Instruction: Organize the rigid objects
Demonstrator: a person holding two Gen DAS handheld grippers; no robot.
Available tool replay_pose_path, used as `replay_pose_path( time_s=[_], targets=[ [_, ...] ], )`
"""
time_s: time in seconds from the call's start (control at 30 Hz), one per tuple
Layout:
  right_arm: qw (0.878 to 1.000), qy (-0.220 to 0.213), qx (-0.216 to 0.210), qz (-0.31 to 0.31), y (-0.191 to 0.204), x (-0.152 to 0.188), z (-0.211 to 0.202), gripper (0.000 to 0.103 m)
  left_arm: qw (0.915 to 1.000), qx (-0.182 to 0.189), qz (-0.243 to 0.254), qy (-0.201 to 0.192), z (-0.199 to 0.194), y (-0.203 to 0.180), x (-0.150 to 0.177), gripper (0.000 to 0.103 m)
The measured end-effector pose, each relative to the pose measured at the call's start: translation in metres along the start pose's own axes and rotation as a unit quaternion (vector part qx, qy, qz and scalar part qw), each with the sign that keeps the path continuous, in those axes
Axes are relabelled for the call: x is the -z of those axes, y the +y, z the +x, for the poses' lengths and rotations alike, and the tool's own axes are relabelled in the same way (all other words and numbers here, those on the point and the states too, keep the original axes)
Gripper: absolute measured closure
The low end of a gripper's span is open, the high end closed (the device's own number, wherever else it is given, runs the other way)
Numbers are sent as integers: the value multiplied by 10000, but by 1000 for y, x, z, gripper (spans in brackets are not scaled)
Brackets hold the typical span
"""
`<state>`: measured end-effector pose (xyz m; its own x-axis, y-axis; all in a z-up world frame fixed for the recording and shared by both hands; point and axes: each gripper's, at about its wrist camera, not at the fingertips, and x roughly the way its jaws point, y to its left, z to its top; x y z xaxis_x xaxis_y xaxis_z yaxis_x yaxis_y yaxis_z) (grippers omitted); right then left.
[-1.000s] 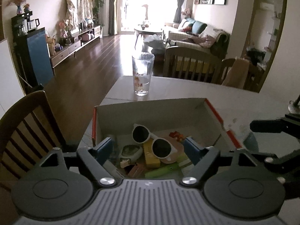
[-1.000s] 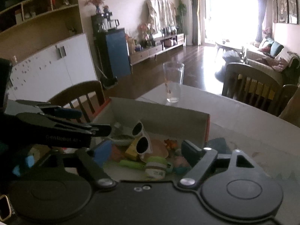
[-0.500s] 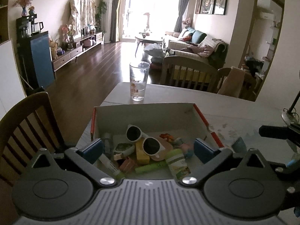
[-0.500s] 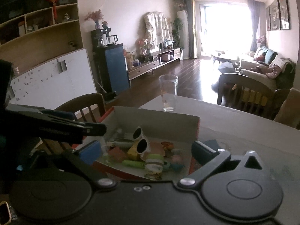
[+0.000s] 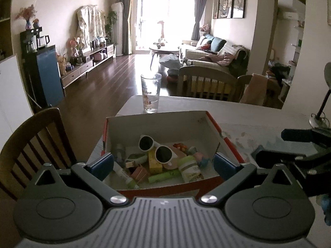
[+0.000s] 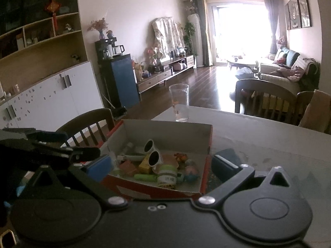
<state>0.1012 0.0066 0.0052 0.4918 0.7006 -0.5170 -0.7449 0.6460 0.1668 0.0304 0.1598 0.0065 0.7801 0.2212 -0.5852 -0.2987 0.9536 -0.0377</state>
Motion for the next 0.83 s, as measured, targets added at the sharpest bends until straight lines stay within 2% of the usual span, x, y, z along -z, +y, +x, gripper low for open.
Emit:
replay_pose_path(
  time_s=[0.13, 0.4, 0.83],
  targets=[
    [10000, -3, -25, -3, 2, 1, -1, 0, 10000, 13, -21, -25, -2, -1, 3, 0],
    [10000, -38, 37, -7, 3, 2, -1, 0, 9995, -267, -12, -146, -8, 0, 4, 0],
    [10000, -14, 71, 16, 5, 7, -1, 0, 9993, -304, -178, -96, -8, 9, 6, 0]
  ],
)
